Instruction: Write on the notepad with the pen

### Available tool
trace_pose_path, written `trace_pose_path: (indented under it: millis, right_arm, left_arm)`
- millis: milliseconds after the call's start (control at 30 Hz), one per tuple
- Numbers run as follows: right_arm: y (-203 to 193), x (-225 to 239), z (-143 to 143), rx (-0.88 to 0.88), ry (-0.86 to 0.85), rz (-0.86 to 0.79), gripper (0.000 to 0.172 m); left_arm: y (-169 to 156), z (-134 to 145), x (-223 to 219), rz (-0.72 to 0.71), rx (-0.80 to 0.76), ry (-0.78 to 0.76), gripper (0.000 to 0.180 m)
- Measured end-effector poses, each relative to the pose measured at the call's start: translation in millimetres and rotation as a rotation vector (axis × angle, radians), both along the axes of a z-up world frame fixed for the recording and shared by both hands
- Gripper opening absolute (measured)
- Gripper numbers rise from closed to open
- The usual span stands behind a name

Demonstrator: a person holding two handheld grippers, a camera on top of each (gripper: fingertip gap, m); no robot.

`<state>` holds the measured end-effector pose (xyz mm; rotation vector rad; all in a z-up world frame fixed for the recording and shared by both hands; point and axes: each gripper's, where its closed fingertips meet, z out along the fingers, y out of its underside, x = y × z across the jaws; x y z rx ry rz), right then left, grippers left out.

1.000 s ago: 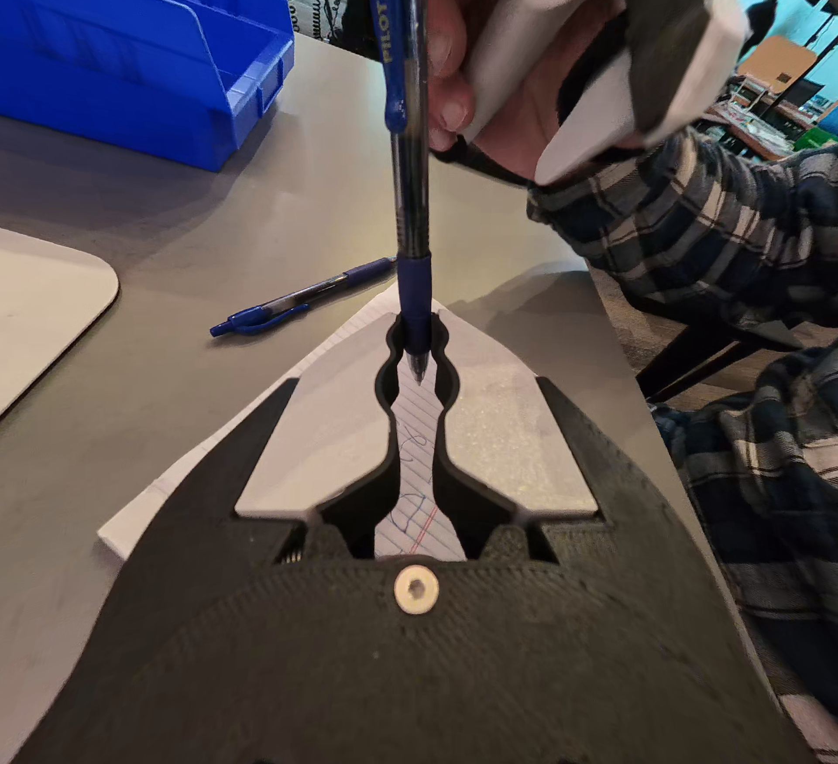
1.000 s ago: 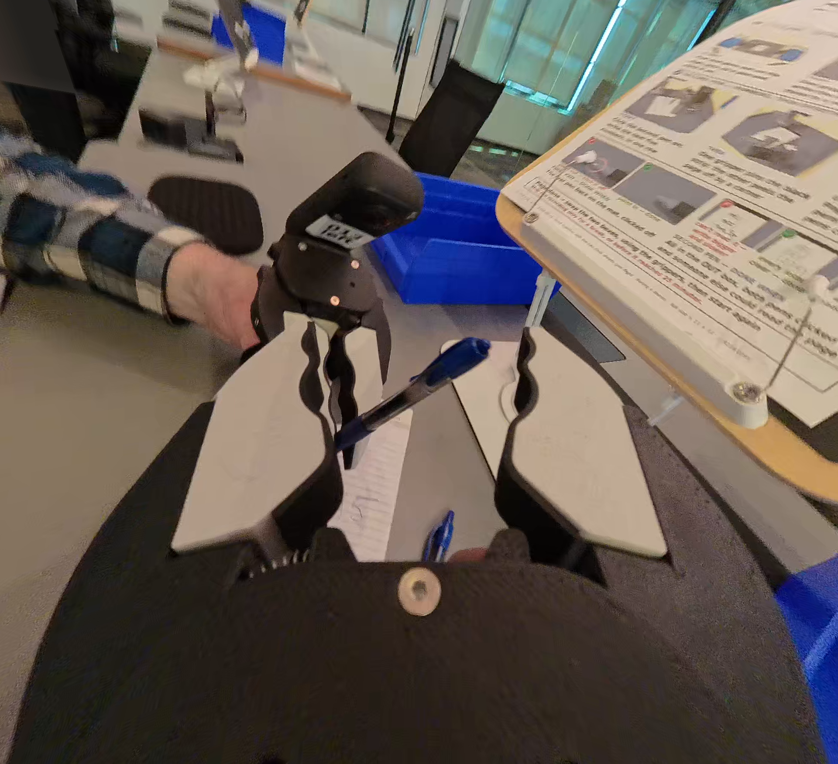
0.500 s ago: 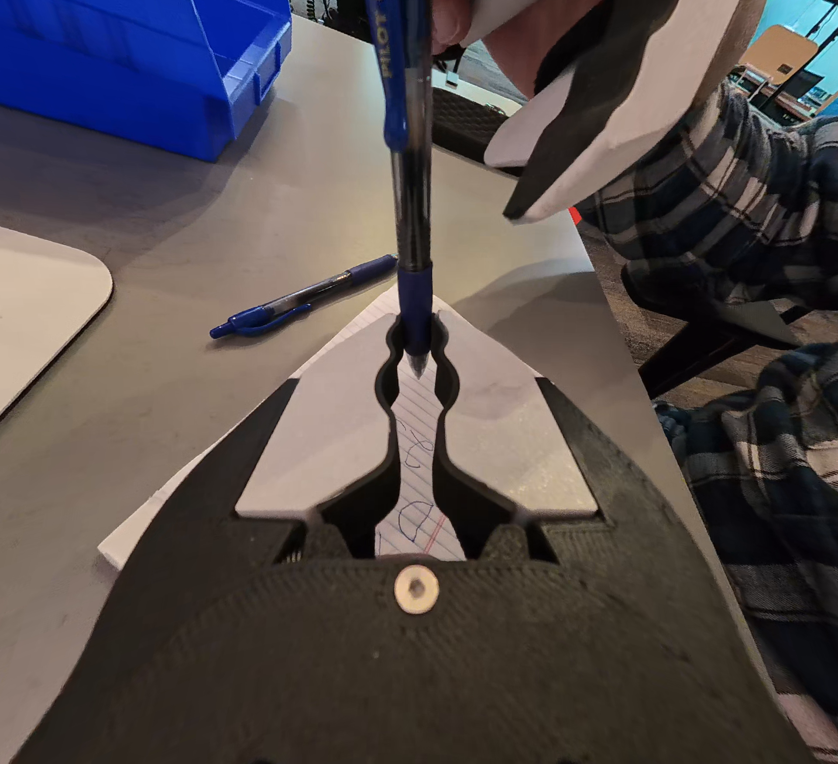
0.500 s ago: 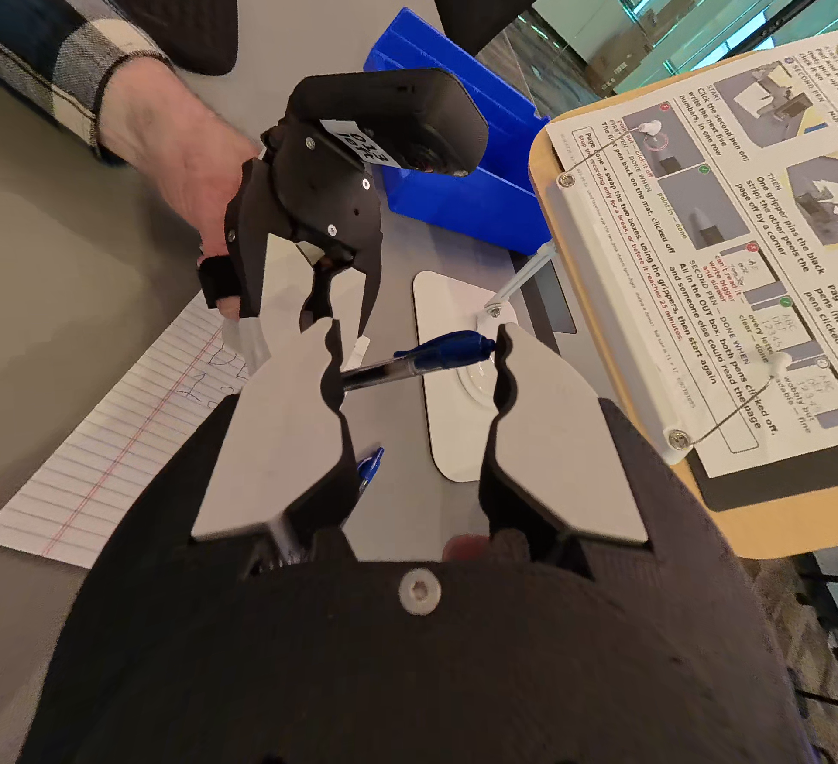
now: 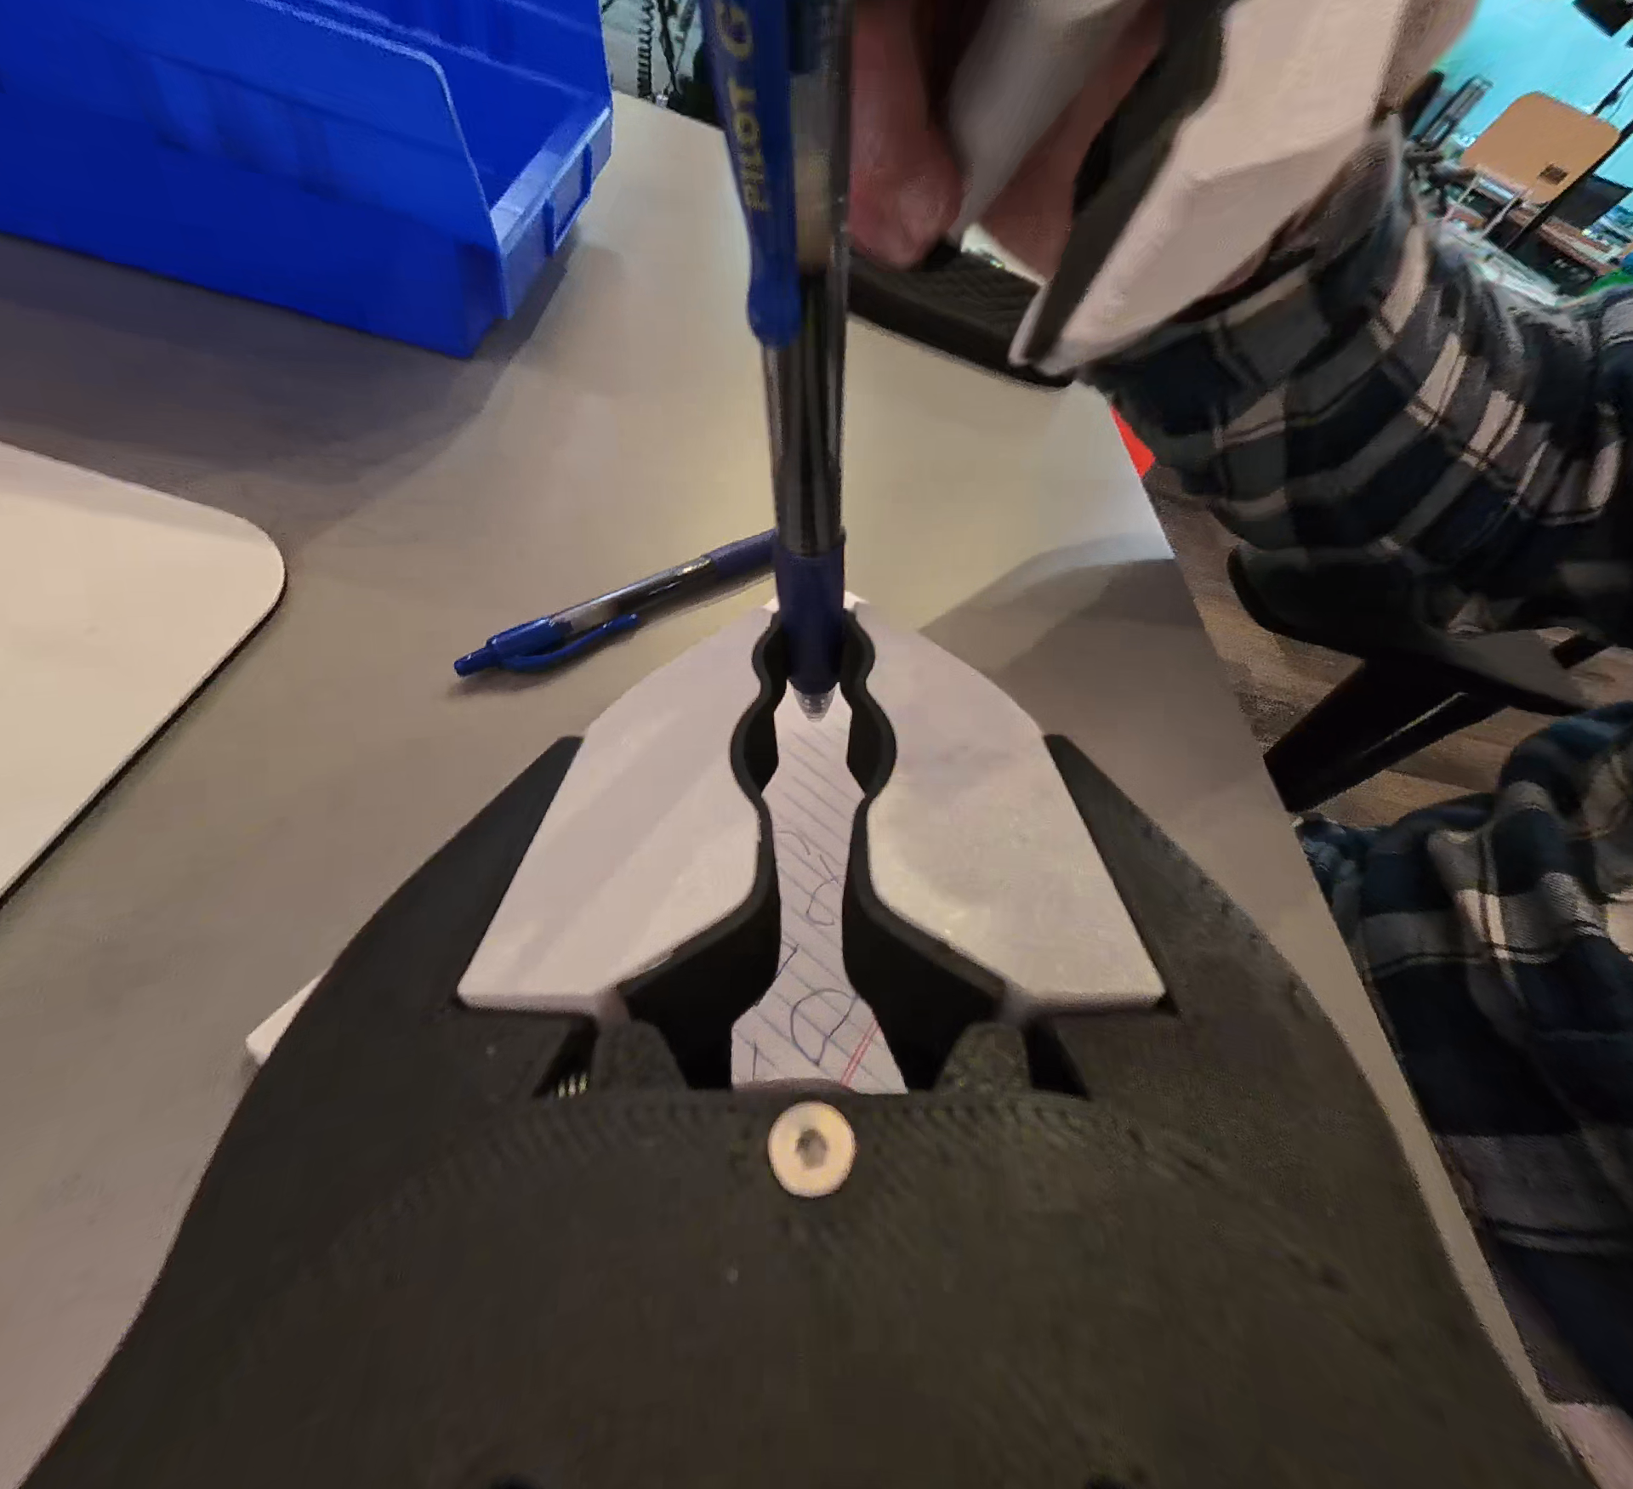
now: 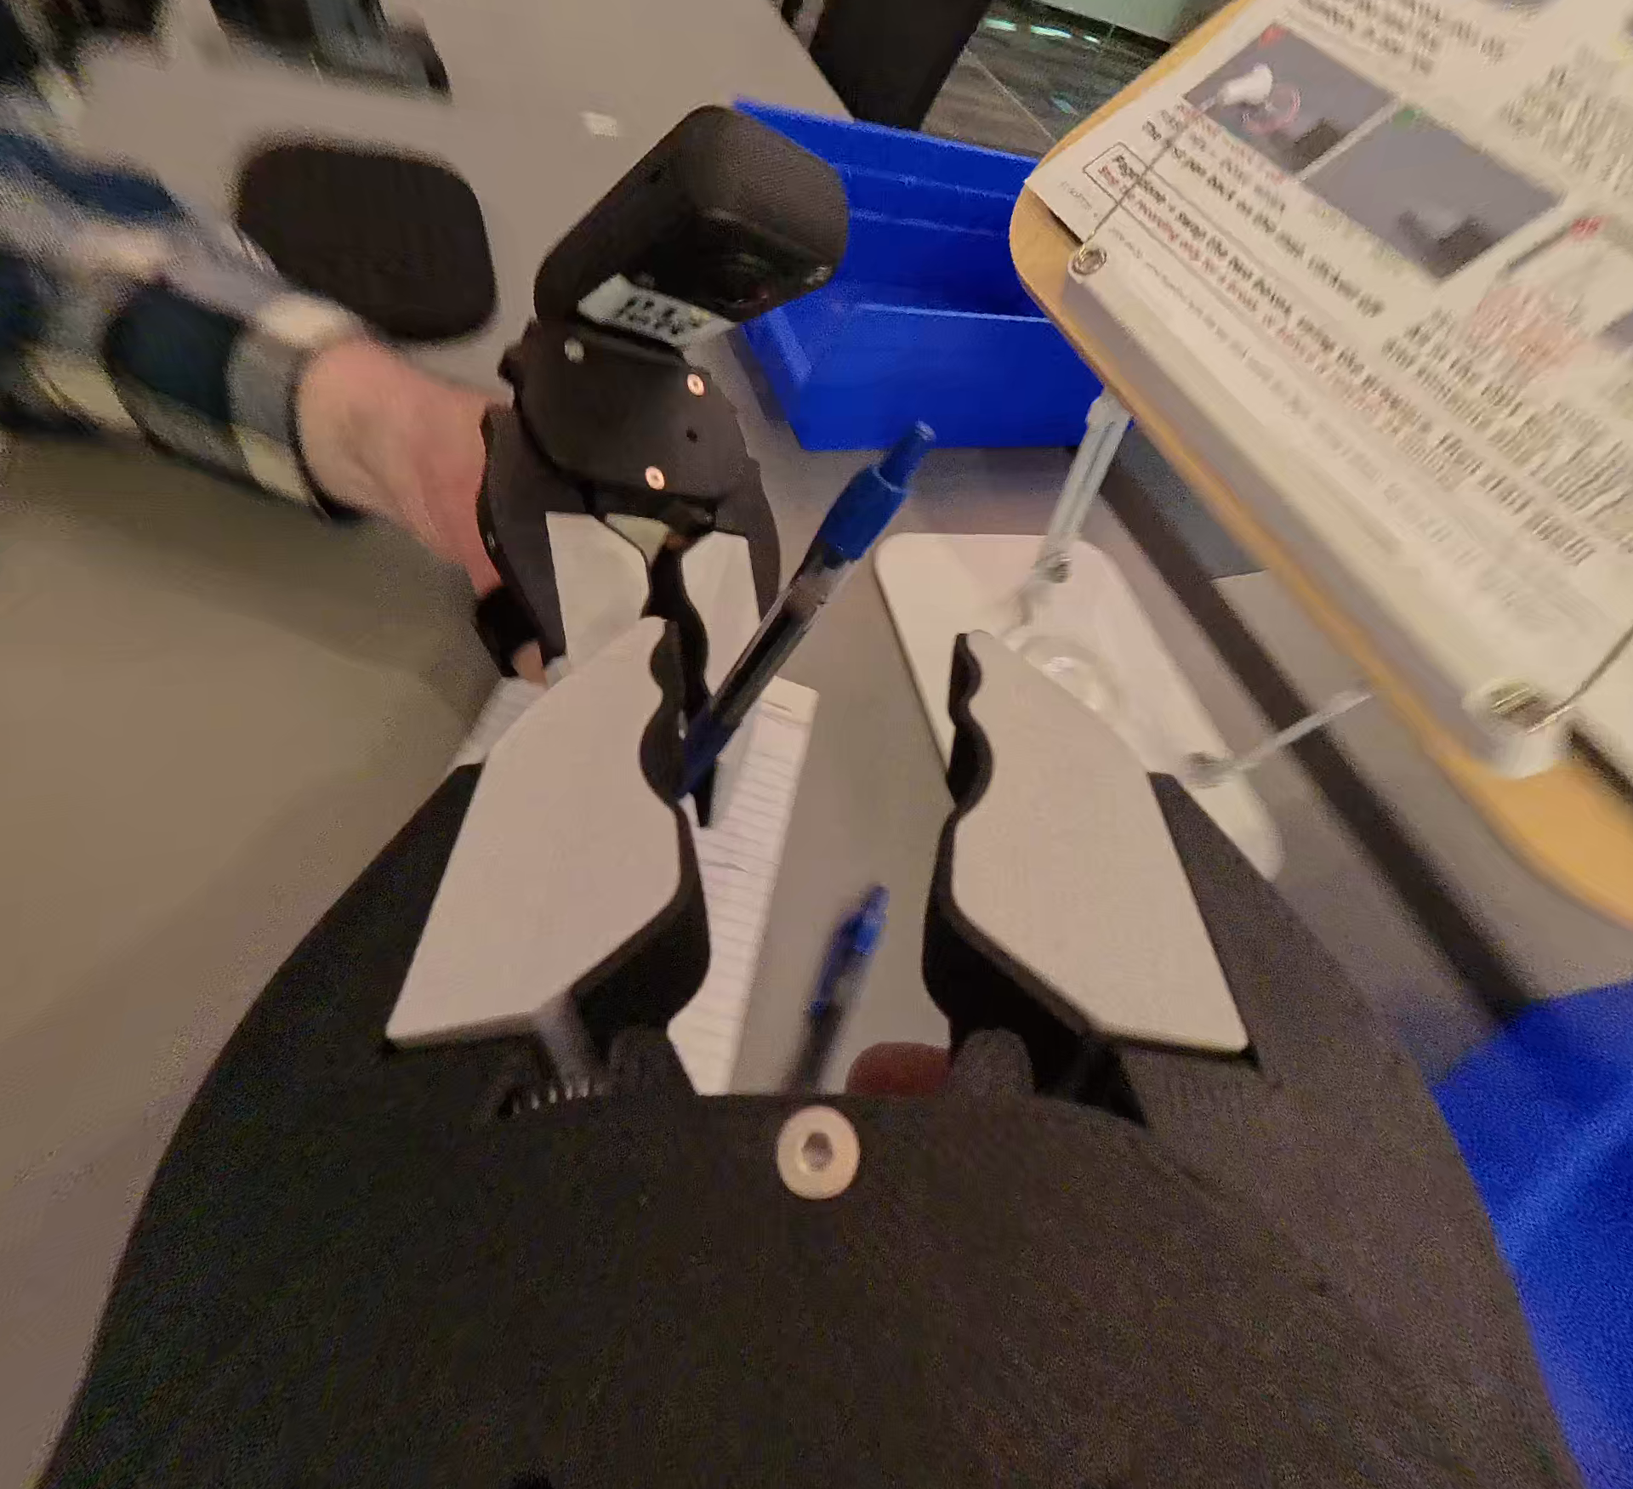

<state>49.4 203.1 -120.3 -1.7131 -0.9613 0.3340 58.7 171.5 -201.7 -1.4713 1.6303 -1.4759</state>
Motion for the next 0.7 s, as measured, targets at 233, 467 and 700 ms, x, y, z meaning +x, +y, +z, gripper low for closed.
trace_pose_path:
  millis: [233, 467, 700]
  right_arm:
    - [-11, -22, -19, -0.221, 0.277, 0.122, 0.011]
    - [-7, 25, -19, -0.309, 0.264, -0.040, 0.010]
    - [-7, 90, -86, -0.585, 0.035, -0.276, 0.010]
  left_arm:
    - [-16, 10, 9, -0.031, 0.033, -0.038, 0.011]
    - [4, -2, -4, 0.004, 0.125, 0.077, 0.043]
    - [47, -54, -35, 0.039, 0.332, 0.369, 0.047]
